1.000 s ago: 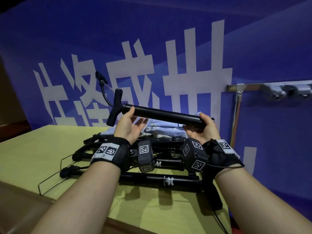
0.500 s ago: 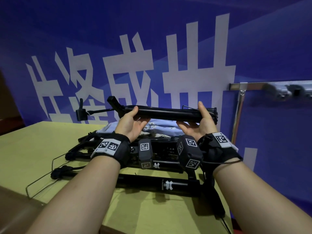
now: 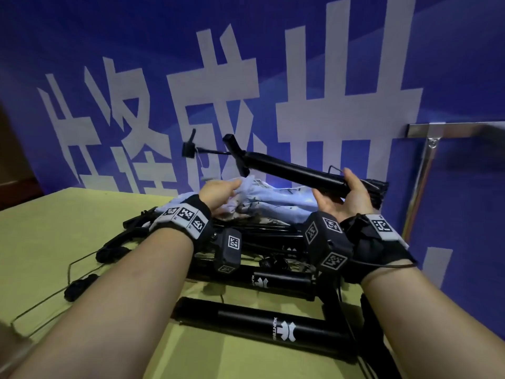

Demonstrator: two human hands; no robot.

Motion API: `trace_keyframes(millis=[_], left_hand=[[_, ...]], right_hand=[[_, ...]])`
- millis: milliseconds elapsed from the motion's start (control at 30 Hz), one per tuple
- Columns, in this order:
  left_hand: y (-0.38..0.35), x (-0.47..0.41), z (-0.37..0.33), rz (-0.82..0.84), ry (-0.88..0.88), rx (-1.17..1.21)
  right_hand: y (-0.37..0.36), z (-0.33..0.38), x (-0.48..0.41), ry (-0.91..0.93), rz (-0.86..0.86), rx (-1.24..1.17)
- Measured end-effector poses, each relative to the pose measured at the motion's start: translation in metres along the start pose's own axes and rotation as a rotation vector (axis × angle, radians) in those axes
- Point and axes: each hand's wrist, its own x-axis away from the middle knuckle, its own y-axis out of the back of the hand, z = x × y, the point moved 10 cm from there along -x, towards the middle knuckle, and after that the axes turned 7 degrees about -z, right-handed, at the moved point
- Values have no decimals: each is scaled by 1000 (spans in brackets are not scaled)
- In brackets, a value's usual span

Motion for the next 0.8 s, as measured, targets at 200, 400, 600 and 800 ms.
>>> trace_keyframes(millis=[200,400,600,800], left_hand=[[-24,-29,-1,49,-140,-737],[-38,-38,16,112,-158,-938],[14,-39,-7,-180,-232,-590],[83,7,-38,-466,-279,-128]], right_hand=[[3,6,-28,6,-25,5],[6,6,-43,-15,-6,-3],[-2,9,-25,-63,-10,-90],[-16,23,10,-53,12,-192]])
